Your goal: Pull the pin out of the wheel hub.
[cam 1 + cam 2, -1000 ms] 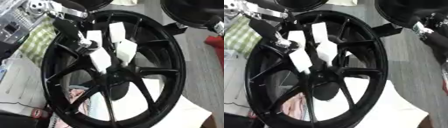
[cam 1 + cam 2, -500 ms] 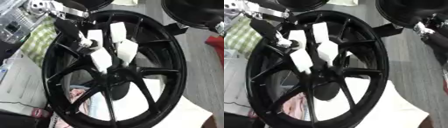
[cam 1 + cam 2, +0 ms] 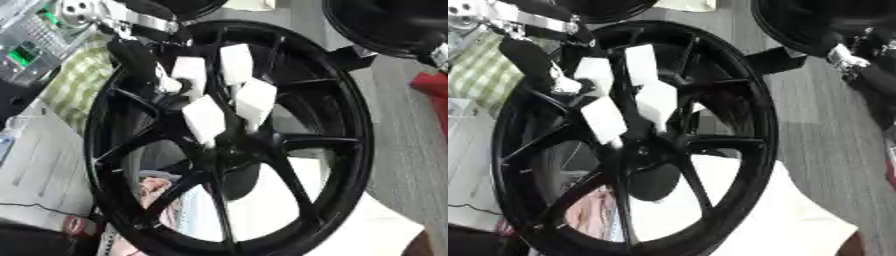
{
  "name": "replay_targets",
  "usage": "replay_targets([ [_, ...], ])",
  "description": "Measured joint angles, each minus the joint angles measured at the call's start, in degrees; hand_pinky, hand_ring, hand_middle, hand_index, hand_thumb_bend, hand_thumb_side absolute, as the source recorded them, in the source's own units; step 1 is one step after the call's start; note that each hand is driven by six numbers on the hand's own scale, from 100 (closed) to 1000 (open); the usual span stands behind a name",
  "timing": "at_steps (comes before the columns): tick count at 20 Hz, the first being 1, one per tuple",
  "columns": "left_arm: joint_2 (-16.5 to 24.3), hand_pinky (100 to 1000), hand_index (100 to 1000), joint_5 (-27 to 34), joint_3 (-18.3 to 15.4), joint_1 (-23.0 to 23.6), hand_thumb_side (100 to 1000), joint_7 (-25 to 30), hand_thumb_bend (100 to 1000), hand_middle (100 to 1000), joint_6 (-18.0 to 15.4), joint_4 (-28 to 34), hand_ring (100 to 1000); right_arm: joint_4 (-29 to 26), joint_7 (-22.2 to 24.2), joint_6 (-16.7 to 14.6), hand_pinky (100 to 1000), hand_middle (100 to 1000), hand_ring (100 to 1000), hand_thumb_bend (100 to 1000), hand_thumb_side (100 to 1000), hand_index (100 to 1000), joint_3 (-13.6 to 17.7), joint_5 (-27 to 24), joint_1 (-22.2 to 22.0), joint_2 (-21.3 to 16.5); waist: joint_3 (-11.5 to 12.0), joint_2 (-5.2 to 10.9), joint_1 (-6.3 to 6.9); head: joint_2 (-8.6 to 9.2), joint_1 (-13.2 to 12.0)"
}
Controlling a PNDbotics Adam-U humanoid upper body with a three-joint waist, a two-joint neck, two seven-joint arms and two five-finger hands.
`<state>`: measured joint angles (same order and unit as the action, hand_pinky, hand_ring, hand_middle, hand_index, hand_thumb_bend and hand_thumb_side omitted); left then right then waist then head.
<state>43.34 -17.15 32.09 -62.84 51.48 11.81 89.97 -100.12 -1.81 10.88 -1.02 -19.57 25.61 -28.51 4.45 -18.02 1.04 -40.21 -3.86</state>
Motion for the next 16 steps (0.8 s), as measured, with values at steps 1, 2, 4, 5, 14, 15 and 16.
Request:
replay_targets([
  [1, 0.0, 586, 524, 0.0, -0.16, -0.14, 301, -0.3, 100, 364, 0.3, 0.24, 515, 0.0, 0.0, 0.0, 892, 597, 748, 196, 293, 733, 0.0, -0.06, 0.0, 0.0, 0.0, 0.0, -0.02, 0.0, 0.0],
  [2, 0.0, 584, 516, 0.0, -0.3, -0.22, 293, -0.69, 100, 357, 0.63, 0.52, 512, 0.0, 0.0, 0.0, 892, 597, 748, 196, 294, 733, 0.01, -0.11, -0.01, 0.0, 0.01, 0.0, -0.04, 0.0, 0.0],
  [4, 0.0, 581, 502, 0.02, -0.58, -0.28, 279, -1.56, 100, 344, 1.23, 1.0, 507, 0.01, -0.01, 0.01, 892, 597, 748, 195, 294, 733, 0.01, -0.27, -0.02, 0.0, 0.02, 0.0, -0.07, 0.0, 0.0],
  [5, 0.0, 579, 494, 0.03, -0.63, -0.29, 273, -1.99, 100, 337, 1.49, 1.25, 504, 0.01, -0.02, 0.02, 892, 597, 748, 195, 294, 733, 0.02, -0.29, -0.02, 0.01, 0.04, 0.0, -0.07, 0.0, 0.0],
  [14, 1.67, 575, 467, 0.55, -3.17, -0.72, 214, -5.24, 100, 308, 2.25, 4.72, 492, 0.02, -0.1, 0.08, 892, 598, 749, 196, 291, 733, 0.31, -0.32, -0.2, 0.04, 0.19, 0.02, -0.14, 0.0, 0.17],
  [15, 2.11, 575, 467, 0.75, -3.71, -0.72, 210, -5.55, 100, 307, 2.31, 5.33, 491, 0.02, -0.11, 0.07, 892, 598, 749, 196, 291, 733, 0.32, -0.32, -0.21, 0.04, 0.2, 0.02, -0.15, 0.0, 0.22],
  [16, 2.59, 575, 466, 1.01, -4.25, -0.67, 203, -5.85, 100, 305, 2.4, 5.91, 490, 0.02, -0.12, 0.07, 892, 598, 749, 197, 290, 733, 0.32, -0.32, -0.21, 0.04, 0.22, 0.03, -0.17, 0.0, 0.28],
])
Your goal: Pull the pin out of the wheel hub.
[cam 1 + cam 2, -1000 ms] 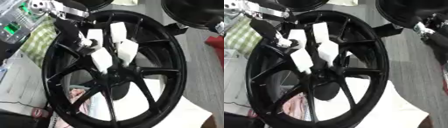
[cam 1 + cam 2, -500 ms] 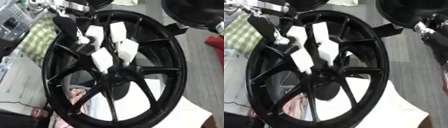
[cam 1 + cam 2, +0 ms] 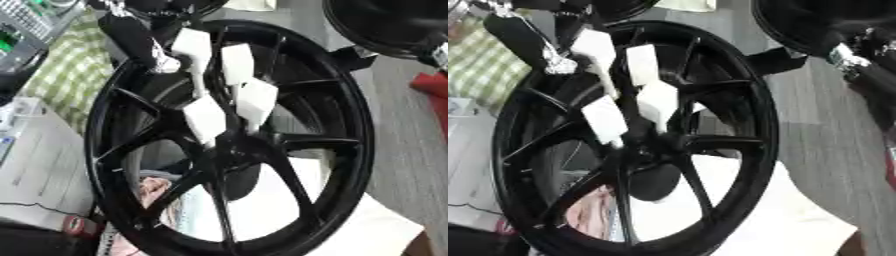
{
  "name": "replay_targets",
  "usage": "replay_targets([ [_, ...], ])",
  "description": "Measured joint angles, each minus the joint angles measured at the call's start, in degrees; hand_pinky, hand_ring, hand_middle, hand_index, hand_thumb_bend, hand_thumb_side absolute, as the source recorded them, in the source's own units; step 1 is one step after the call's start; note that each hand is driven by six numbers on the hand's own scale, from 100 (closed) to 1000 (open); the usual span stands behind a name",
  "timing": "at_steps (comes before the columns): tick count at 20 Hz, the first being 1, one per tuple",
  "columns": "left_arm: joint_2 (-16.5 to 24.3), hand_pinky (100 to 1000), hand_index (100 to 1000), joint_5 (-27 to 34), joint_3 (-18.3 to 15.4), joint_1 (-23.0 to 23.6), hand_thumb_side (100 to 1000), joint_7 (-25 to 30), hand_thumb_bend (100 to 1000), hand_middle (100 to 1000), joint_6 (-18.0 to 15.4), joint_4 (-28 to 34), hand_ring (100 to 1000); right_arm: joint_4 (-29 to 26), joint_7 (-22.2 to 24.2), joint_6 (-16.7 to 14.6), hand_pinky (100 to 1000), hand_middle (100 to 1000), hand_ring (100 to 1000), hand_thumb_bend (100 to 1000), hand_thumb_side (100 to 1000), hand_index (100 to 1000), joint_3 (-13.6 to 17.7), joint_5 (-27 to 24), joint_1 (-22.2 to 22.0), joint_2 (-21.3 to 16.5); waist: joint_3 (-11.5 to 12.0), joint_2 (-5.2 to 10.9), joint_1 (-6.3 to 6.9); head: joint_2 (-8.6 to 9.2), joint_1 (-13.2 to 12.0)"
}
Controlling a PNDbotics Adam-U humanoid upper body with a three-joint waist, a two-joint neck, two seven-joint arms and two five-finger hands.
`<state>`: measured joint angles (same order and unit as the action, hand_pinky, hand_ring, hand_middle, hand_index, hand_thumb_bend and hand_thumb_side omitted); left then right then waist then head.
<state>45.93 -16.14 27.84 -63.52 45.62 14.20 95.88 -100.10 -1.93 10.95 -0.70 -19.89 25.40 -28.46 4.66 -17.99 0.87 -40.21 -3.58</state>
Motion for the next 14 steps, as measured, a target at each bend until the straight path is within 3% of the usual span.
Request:
replay_targets([
  [7, 5.52, 576, 463, 2.92, -6.97, 4.83, 195, -4.46, 100, 291, 0.96, 4.18, 478, -0.01, -0.37, -0.31, 892, 598, 749, 200, 284, 733, 0.22, 0.0, 0.08, 0.0, 0.44, 0.01, -0.57, 0.0, 0.74],
  [14, 12.98, 582, 463, 6.04, -19.46, 17.43, 210, -15.01, 100, 281, 2.32, 5.91, 470, -0.13, -1.19, -0.75, 891, 599, 749, 201, 282, 732, 1.05, 0.0, 0.24, -0.01, 1.52, -0.01, -1.76, 0.09, 2.04],
])
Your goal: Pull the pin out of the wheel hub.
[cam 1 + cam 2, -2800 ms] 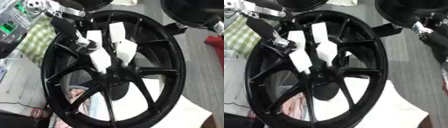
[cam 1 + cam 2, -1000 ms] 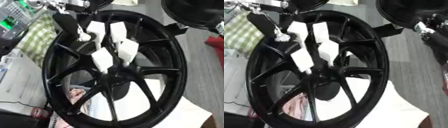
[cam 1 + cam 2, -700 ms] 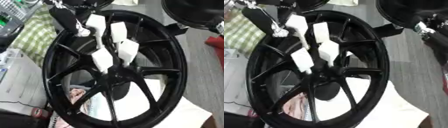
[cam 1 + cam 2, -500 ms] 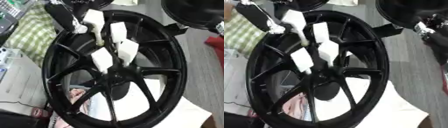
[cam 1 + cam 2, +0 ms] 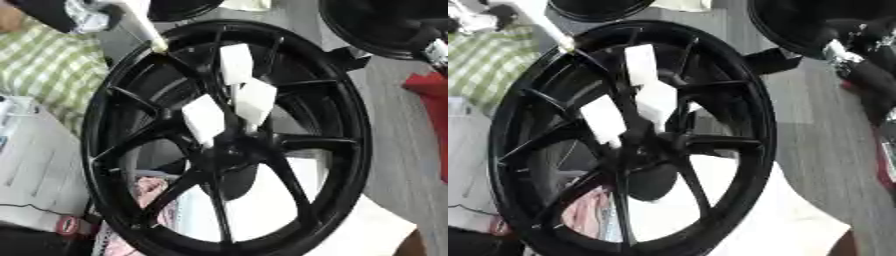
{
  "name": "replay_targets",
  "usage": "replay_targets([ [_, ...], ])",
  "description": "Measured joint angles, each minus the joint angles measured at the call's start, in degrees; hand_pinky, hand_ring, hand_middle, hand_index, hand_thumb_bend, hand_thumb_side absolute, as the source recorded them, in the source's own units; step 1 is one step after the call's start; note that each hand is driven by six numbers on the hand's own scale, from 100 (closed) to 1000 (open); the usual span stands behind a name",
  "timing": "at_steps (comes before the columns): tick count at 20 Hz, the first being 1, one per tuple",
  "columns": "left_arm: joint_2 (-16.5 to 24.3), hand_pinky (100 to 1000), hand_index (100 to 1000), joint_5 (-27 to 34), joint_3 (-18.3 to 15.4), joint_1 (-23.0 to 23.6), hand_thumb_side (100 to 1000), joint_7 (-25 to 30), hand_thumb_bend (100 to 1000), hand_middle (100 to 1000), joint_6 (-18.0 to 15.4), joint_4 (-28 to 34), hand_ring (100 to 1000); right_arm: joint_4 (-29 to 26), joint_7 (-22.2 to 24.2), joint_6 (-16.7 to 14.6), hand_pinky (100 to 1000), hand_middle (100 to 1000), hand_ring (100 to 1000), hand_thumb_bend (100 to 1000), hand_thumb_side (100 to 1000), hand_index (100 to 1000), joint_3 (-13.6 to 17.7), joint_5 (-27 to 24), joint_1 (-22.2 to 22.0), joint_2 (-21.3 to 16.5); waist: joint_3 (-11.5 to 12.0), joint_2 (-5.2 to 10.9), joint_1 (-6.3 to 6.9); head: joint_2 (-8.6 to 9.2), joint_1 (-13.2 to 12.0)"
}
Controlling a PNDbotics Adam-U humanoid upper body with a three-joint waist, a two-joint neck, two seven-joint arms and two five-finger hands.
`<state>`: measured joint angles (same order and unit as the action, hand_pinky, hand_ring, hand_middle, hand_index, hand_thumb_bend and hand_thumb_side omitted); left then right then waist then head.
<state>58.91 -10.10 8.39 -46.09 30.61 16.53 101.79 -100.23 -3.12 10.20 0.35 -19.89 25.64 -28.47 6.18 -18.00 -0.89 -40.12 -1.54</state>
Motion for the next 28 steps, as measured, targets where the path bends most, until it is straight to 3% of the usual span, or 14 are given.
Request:
replay_targets([
  [5, 3.42, 588, 464, -0.05, -7.71, 9.82, 217, -7.41, 100, 280, 0.44, -1.33, 472, -0.17, -0.67, -0.29, 890, 599, 749, 204, 277, 732, 0.53, 0.0, 0.02, 0.0, 0.94, -0.02, -0.85, 0.07, 0.73],
  [11, 3.55, 590, 466, -2.31, -14.6, 19.44, 219, -14.38, 100, 282, 0.37, -6.49, 475, -0.37, -1.47, -0.66, 889, 599, 749, 207, 275, 732, 1.37, 0.0, 0.06, 0.0, 1.65, -0.25, -1.72, 0.53, 1.53],
  [15, 1.42, 594, 467, -4.04, -16.79, 24.8, 210, -17.43, 100, 286, -0.03, -8.36, 479, -0.61, -1.93, -0.83, 889, 599, 749, 209, 274, 732, 1.8, -0.02, 0.11, 0.01, 1.74, -0.71, -2.15, 0.95, 1.81],
  [20, -2.72, 597, 491, -7.59, -17.26, 29.3, 205, -19.26, 100, 309, -0.41, -8.49, 489, -0.66, -2.22, -0.88, 889, 599, 749, 209, 273, 731, 2.1, -0.19, 0.58, 0.31, 1.68, -1.07, -2.54, 1.45, 1.95],
  [22, -4.11, 643, 632, -8.65, -17.27, 30.29, 281, -19.59, 100, 446, -0.27, -8.57, 561, -0.73, -2.24, -0.9, 888, 599, 749, 209, 273, 731, 2.12, -0.27, 0.59, 0.49, 1.58, -1.09, -2.66, 1.57, 1.94],
  [23, -4.59, 727, 815, -9.07, -17.3, 30.67, 442, -19.63, 100, 663, -0.2, -8.71, 714, -0.76, -2.26, -0.92, 888, 599, 749, 209, 273, 731, 2.12, -0.29, 0.61, 0.5, 1.55, -1.09, -2.74, 1.72, 1.93],
  [24, -4.95, 774, 873, -9.38, -17.3, 31.0, 582, -19.43, 100, 765, -0.15, -8.93, 789, -0.78, -2.29, -0.95, 888, 599, 749, 209, 273, 731, 2.13, -0.3, 0.61, 0.51, 1.47, -1.1, -2.78, 1.83, 1.92],
  [25, -5.17, 803, 908, -9.74, -17.31, 31.2, 772, -18.96, 187, 818, -0.2, -9.13, 832, -0.8, -2.3, -0.96, 888, 599, 749, 209, 273, 731, 2.13, -0.35, 0.61, 0.51, 1.41, -1.1, -2.8, 2.0, 1.91],
  [26, -5.28, 818, 923, -10.09, -17.36, 31.35, 837, -18.33, 257, 841, -0.34, -9.28, 852, -0.82, -2.31, -0.97, 888, 599, 749, 212, 269, 731, 2.13, -0.39, 0.61, 0.51, 1.37, -1.1, -2.8, 2.02, 1.89],
  [28, -5.42, 819, 926, -10.55, -17.49, 31.41, 883, -17.05, 286, 846, -0.75, -9.59, 857, -0.91, -2.32, -0.98, 888, 599, 749, 208, 273, 731, 2.13, -0.42, 0.61, 0.52, 1.38, -1.1, -2.8, 2.03, 1.85],
])
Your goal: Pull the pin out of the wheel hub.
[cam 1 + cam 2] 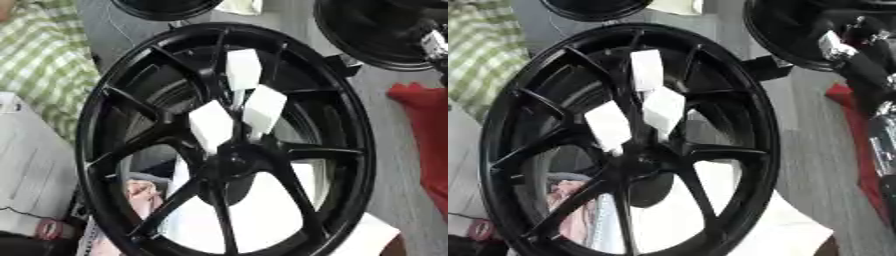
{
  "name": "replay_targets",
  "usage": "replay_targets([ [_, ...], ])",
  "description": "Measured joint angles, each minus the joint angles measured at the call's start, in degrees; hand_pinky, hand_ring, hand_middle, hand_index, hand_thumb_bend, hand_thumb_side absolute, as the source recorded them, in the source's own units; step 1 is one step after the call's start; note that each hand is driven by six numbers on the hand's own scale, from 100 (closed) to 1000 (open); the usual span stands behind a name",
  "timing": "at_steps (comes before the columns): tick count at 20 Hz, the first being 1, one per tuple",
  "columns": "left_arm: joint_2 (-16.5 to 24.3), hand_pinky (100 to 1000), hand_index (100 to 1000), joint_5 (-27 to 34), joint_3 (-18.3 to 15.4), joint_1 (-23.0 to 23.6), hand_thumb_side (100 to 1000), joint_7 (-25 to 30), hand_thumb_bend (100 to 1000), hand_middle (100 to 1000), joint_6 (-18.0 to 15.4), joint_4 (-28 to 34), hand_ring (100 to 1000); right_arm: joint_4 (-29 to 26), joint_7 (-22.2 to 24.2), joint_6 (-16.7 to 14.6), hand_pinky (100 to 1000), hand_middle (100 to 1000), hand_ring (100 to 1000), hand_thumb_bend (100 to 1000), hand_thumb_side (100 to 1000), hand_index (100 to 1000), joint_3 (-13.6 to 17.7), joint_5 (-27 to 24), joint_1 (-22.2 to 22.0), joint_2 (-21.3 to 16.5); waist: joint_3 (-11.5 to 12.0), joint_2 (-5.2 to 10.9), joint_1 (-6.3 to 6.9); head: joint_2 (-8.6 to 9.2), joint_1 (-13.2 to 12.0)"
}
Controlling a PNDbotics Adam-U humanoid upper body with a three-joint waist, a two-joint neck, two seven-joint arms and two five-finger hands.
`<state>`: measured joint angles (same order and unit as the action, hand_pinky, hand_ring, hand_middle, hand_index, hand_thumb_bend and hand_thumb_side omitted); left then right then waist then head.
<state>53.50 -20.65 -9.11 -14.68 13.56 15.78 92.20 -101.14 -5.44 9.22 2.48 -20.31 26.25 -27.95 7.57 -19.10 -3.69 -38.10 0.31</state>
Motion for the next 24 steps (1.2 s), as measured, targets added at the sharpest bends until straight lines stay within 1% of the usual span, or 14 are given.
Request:
replay_targets([
  [2, 0.0, 809, 916, -0.14, -0.31, 0.0, 905, 0.9, 241, 831, -0.37, -0.04, 847, -0.02, 0.0, 0.0, 888, 599, 749, 208, 273, 731, 0.0, -0.01, 0.0, 0.0, 0.05, 0.0, 0.01, 0.0, -0.06],
  [4, -0.02, 795, 902, 0.06, -0.51, 0.0, 908, 1.31, 159, 807, -0.52, -0.04, 828, -0.02, 0.0, 0.0, 888, 600, 749, 209, 273, 731, 0.0, -0.01, 0.0, 0.0, 0.16, 0.0, 0.02, 0.0, -0.12],
  [5, -0.03, 785, 892, 0.42, -0.66, -0.01, 902, 1.37, 104, 787, -0.53, -0.03, 809, -0.03, 0.0, 0.0, 888, 600, 749, 209, 272, 731, 0.0, -0.01, 0.0, 0.0, 0.2, 0.0, 0.02, 0.0, -0.13],
  [7, -0.07, 757, 849, 1.81, -0.85, -0.1, 894, 1.27, 100, 730, -0.47, 0.06, 764, -0.03, 0.0, 0.0, 888, 600, 749, 209, 272, 731, 0.0, -0.01, 0.0, 0.0, 0.2, 0.0, 0.04, 0.0, -0.13],
  [8, -0.13, 731, 823, 3.16, -1.02, -0.26, 864, 0.95, 100, 676, -0.55, 0.31, 720, -0.03, 0.0, 0.0, 888, 600, 749, 211, 272, 731, 0.0, -0.01, 0.0, 0.0, 0.2, 0.0, 0.05, 0.0, -0.13],
  [9, -0.33, 715, 801, 5.09, -1.12, -0.55, 838, 0.27, 100, 640, -0.88, 0.81, 688, -0.03, 0.0, 0.0, 887, 600, 749, 210, 271, 731, 0.0, -0.01, 0.0, 0.0, 0.2, 0.0, 0.05, 0.0, -0.13],
  [11, -0.72, 701, 773, 10.79, -1.21, -0.97, 789, -2.05, 100, 603, -2.41, 2.42, 650, -0.03, 0.0, 0.0, 887, 600, 749, 211, 270, 731, 0.0, -0.01, 0.0, 0.0, 0.19, 0.0, 0.05, 0.0, -0.15],
  [15, -1.07, 691, 762, 24.56, -0.55, -2.25, 751, -9.33, 100, 583, -6.8, 7.13, 628, -0.04, 0.03, 0.02, 887, 600, 749, 211, 268, 731, -0.01, -0.01, 0.42, 0.0, -0.05, 0.0, 0.07, 0.0, -0.3],
  [17, -1.1, 690, 762, 29.99, 0.3, -3.19, 744, -12.8, 100, 583, -8.55, 9.85, 628, -0.05, 0.06, 0.03, 887, 600, 749, 212, 267, 731, -0.03, -0.02, 0.46, 0.0, -0.07, 0.01, 0.11, -0.01, -0.54],
  [20, -1.98, 687, 761, 34.88, 1.67, -4.46, 742, -16.15, 100, 582, -10.03, 13.36, 627, -0.06, 0.15, 0.09, 887, 600, 750, 212, 267, 731, -0.04, -0.02, 0.49, 0.01, -0.1, 0.01, 0.36, -0.02, -0.76],
  [24, -4.59, 685, 761, 37.8, 2.91, -5.64, 751, -18.32, 100, 580, -10.62, 16.9, 625, -0.07, 0.19, 0.11, 887, 600, 750, 214, 265, 730, -0.06, -0.02, 0.82, 0.04, -0.28, 0.01, 0.36, -0.02, -0.94],
])
